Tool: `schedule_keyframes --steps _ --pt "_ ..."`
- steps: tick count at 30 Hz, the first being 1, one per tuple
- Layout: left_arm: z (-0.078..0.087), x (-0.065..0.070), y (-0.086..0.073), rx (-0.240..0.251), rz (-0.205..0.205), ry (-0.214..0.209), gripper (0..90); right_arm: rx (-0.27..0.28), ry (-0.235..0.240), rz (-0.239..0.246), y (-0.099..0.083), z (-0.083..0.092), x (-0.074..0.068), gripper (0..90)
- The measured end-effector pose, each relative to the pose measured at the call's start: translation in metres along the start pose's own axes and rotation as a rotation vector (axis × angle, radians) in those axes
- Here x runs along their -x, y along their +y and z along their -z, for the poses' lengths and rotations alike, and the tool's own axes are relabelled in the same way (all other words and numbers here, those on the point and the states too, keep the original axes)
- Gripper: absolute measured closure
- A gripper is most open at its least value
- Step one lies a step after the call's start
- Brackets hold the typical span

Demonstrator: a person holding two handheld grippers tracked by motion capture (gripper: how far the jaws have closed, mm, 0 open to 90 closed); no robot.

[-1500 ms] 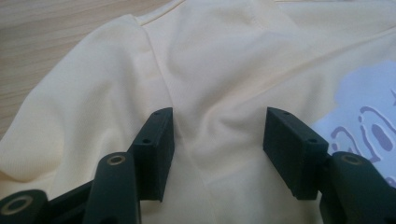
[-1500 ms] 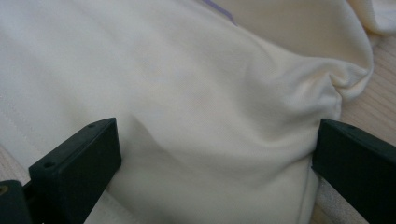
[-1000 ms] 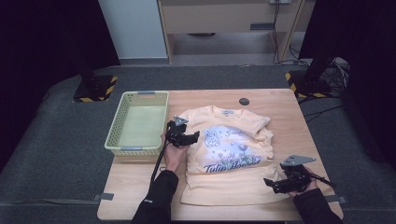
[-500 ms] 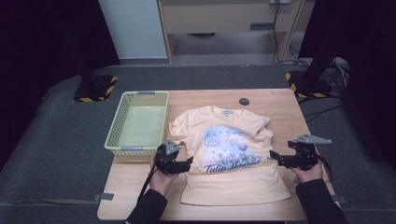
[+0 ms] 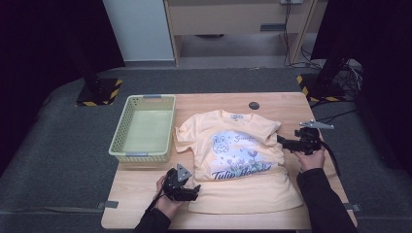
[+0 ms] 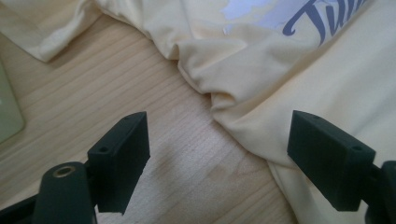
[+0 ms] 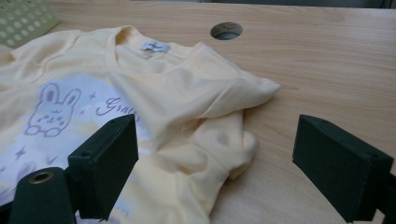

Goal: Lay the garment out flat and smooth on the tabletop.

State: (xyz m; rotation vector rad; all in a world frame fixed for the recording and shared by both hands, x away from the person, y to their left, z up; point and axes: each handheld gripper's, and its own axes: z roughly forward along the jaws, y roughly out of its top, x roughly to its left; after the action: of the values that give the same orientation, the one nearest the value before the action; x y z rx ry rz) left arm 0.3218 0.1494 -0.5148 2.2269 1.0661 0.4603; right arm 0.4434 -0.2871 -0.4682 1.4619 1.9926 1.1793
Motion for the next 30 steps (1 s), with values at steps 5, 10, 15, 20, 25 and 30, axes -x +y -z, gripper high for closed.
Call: schedule_keyframes --steps 5,10,15,20,25,30 --pt "-0.005 0.002 -0.003 -0.010 -0.010 0.005 18.5 -0.004 -0.040 -0.009 0.010 -0.017 0.006 16.4" --pt "-0.006 0.004 -0.004 -0.009 -0.022 0.010 17.9 -0.028 -0.071 -0.013 0.019 -0.034 0.012 17.2" --pt "-0.006 0.005 -0.006 -0.001 -0.036 0.015 15.9 -0.053 -0.102 -0.035 0.025 -0.049 0.016 17.1" --pt "-0.007 0.003 -0.007 0.002 -0.029 0.005 13.4 -0.072 -0.118 -0.058 0.028 -0.065 0.018 18.0" --pt "-0.007 0.002 -0.008 0.003 -0.027 0.002 12.4 -0.110 -0.133 -0.061 0.027 -0.081 0.018 20.5" --pt "-0.007 0.002 -0.008 -0.003 -0.025 -0.008 12.4 -0.133 -0.147 -0.082 0.025 -0.093 0.016 24.3"
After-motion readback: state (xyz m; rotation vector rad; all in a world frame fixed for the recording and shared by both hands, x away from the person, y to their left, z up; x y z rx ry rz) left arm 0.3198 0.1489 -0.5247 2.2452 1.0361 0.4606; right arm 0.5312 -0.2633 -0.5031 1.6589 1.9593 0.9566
